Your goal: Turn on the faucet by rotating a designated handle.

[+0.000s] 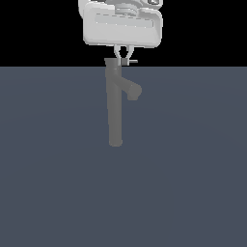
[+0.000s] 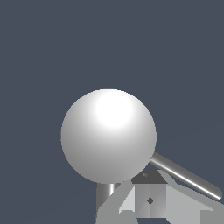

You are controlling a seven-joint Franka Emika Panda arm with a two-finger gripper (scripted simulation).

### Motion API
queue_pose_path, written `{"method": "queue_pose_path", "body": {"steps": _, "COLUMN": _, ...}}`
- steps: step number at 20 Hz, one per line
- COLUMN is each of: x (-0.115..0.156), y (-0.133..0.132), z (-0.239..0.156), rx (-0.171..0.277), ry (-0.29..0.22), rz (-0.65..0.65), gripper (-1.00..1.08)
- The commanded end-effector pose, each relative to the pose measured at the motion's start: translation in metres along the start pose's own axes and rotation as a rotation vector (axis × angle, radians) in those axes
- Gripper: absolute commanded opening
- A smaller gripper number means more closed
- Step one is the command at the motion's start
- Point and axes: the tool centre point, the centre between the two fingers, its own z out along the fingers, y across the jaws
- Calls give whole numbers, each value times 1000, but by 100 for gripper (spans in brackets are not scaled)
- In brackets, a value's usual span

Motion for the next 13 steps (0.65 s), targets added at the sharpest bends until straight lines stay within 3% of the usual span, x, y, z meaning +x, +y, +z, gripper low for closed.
{"method": "queue_pose_path", "body": {"steps": 1, "x": 12, "y": 10, "z": -1, "rx": -7, "ry": 12, "rz": 8, "gripper": -100}}
{"method": "queue_pose_path", "body": {"steps": 13, "x": 41, "y": 38, "z": -3, "rx": -16, "ry": 24, "rz": 35, "gripper": -100}}
